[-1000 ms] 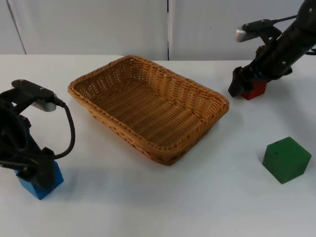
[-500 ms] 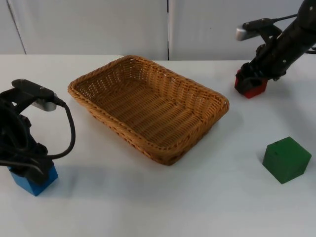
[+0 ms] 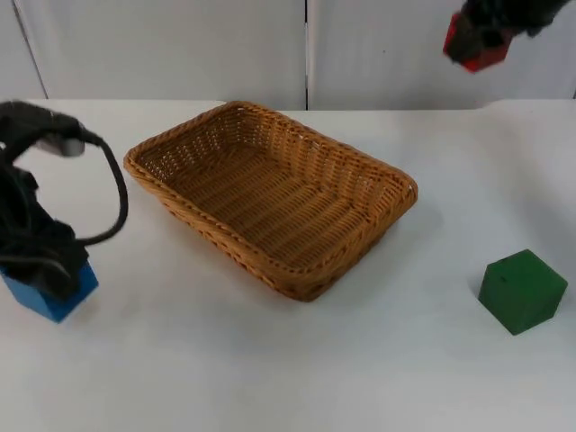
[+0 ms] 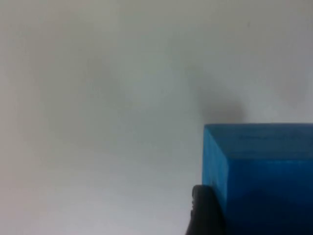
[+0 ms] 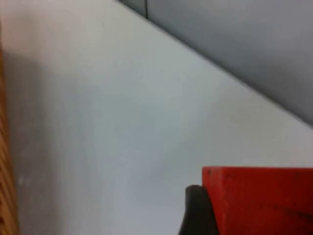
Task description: Pick up one cube with each hand and place exactly two cubes into the same basket, leaving the remaining cube outside.
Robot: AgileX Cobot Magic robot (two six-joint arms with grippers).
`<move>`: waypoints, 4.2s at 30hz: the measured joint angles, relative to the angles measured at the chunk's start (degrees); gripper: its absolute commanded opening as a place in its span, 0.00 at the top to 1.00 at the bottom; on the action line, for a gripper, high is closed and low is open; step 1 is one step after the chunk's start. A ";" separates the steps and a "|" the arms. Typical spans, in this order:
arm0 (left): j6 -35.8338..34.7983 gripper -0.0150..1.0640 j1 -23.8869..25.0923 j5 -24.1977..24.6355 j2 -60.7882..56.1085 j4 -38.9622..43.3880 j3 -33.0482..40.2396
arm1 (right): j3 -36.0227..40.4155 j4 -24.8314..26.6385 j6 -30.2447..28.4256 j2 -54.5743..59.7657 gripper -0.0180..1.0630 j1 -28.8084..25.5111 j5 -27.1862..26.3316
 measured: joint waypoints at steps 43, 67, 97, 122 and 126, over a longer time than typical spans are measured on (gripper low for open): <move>-3.18 0.99 0.00 3.37 -13.90 -6.60 -3.40 | 0.00 -0.92 5.22 -8.14 0.98 4.57 12.44; -2.72 0.99 -0.28 5.66 -0.73 -10.34 -17.55 | 10.03 -2.36 6.40 -8.35 0.98 14.46 12.75; 10.53 0.99 -6.13 6.43 19.13 -22.22 -37.41 | 12.59 -2.21 7.91 -5.06 0.98 18.89 1.91; 14.19 0.99 -6.13 -0.28 26.83 -23.41 -37.62 | 12.59 7.15 4.24 5.10 0.98 18.89 -4.88; 14.64 0.99 -6.13 -0.43 28.43 -24.19 -37.62 | 12.59 7.13 4.00 5.57 0.98 18.89 -5.35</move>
